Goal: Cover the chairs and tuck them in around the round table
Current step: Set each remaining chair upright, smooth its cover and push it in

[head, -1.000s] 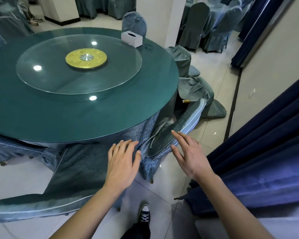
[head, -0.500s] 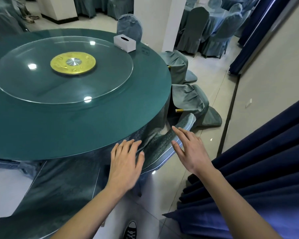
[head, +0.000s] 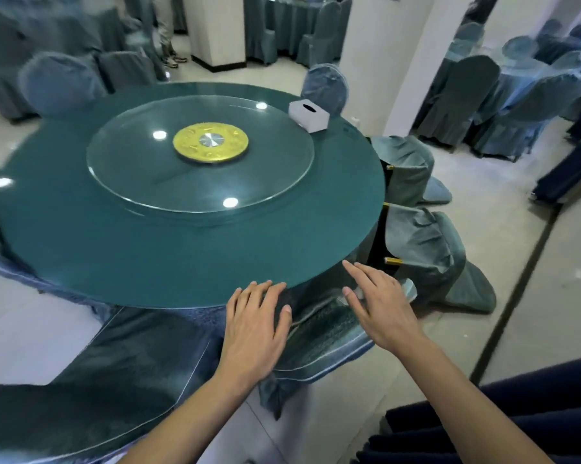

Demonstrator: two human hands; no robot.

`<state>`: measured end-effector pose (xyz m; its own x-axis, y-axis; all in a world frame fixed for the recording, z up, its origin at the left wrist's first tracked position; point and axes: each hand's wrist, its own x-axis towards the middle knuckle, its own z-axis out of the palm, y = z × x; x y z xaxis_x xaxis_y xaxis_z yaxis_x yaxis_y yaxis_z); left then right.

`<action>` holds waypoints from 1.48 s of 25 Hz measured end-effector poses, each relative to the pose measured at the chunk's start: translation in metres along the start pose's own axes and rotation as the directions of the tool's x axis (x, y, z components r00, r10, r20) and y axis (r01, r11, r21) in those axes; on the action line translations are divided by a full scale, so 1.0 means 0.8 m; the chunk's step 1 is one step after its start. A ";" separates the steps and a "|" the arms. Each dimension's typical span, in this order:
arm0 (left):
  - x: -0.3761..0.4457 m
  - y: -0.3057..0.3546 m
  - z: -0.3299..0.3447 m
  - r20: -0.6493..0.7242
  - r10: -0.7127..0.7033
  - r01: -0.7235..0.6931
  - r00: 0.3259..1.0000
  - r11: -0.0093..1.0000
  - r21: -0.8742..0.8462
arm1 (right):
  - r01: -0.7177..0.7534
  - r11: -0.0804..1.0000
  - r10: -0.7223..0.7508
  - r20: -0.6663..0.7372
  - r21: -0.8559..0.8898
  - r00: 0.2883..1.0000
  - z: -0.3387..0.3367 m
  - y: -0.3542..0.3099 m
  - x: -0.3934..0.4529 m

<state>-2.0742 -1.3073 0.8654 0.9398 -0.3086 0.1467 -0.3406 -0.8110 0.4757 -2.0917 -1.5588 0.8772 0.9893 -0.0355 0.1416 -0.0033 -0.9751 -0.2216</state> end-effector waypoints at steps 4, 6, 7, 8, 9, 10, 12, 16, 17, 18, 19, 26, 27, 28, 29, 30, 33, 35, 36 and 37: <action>0.004 0.012 0.003 -0.039 -0.109 0.111 0.993 0.993 0.029 | 0.114 0.993 -0.114 0.030 0.006 0.993 0.006 0.020 0.042; 0.003 0.017 0.007 -0.054 -0.158 0.160 0.986 0.987 0.033 | 0.153 0.988 -0.154 0.038 0.010 0.987 0.009 0.031 0.058; 0.002 0.020 0.010 -0.062 -0.180 0.182 0.982 0.983 0.036 | 0.172 0.985 -0.172 0.044 0.008 0.984 0.011 0.036 0.065; 0.000 0.022 0.013 -0.069 -0.195 0.198 0.978 0.979 0.042 | 0.186 0.983 -0.186 0.047 0.007 0.981 0.013 0.039 0.071; -0.001 0.023 0.016 -0.074 -0.209 0.212 0.975 0.976 0.047 | 0.197 0.980 -0.197 0.052 0.009 0.979 0.016 0.042 0.076; -0.002 0.024 0.018 -0.075 -0.221 0.225 0.972 0.973 0.050 | 0.202 0.979 -0.203 0.059 0.014 0.977 0.019 0.044 0.079; -0.002 0.020 0.021 -0.082 -0.250 0.255 0.965 0.966 0.052 | 0.219 0.975 -0.220 0.083 0.025 0.972 0.026 0.043 0.085; 0.006 0.002 0.021 -0.106 -0.298 0.306 0.949 0.950 0.066 | 0.255 0.965 -0.260 0.103 0.063 0.960 0.041 0.035 0.102; 0.012 -0.006 0.019 -0.117 -0.311 0.320 0.943 0.945 0.067 | 0.260 0.963 -0.267 0.107 0.073 0.958 0.045 0.028 0.111; 0.017 -0.012 0.017 -0.122 -0.321 0.330 0.939 0.942 0.065 | 0.263 0.962 -0.271 0.113 0.079 0.956 0.049 0.023 0.118; 0.024 -0.019 0.015 -0.124 -0.328 0.338 0.936 0.939 0.062 | 0.268 0.960 -0.277 0.120 0.081 0.953 0.053 0.017 0.126; 0.058 -0.044 0.009 -0.153 -0.352 0.362 0.923 0.931 0.039 | 0.294 0.954 -0.299 0.150 0.053 0.942 0.055 0.006 0.170; 0.061 -0.045 0.005 -0.157 -0.351 0.360 0.923 0.932 0.036 | 0.299 0.953 -0.304 0.146 0.052 0.942 0.052 0.005 0.176; 0.065 -0.047 0.002 -0.162 -0.345 0.355 0.924 0.934 0.036 | 0.308 0.950 -0.312 0.139 0.050 0.940 0.050 0.004 0.181; 0.069 -0.047 0.000 -0.160 -0.339 0.349 0.927 0.936 0.039 | 0.318 0.947 -0.321 0.131 0.047 0.938 0.048 0.006 0.187; 0.071 -0.046 -0.001 -0.158 -0.334 0.345 0.929 0.938 0.044 | 0.326 0.944 -0.329 0.122 0.043 0.936 0.046 0.007 0.191; 0.084 -0.044 -0.003 -0.168 -0.321 0.333 0.932 0.941 0.052 | 0.327 0.944 -0.329 0.091 0.031 0.940 0.039 0.018 0.205; 0.100 -0.037 -0.004 -0.174 -0.301 0.314 0.938 0.948 0.056 | 0.320 0.947 -0.321 0.076 0.018 0.944 0.035 0.030 0.211; 0.110 -0.032 -0.003 -0.176 -0.288 0.302 0.941 0.951 0.060 | 0.315 0.949 -0.315 0.073 0.011 0.946 0.033 0.037 0.214; 0.119 -0.026 -0.001 -0.180 -0.274 0.289 0.945 0.955 0.063 | 0.306 0.952 -0.306 0.068 0.004 0.950 0.031 0.046 0.217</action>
<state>-1.9776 -1.3195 0.8703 0.9862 0.0204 0.1644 -0.0552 -0.8953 0.4420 -1.9164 -1.5951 0.8695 0.9505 0.2792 0.1365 0.3002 -0.9383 -0.1715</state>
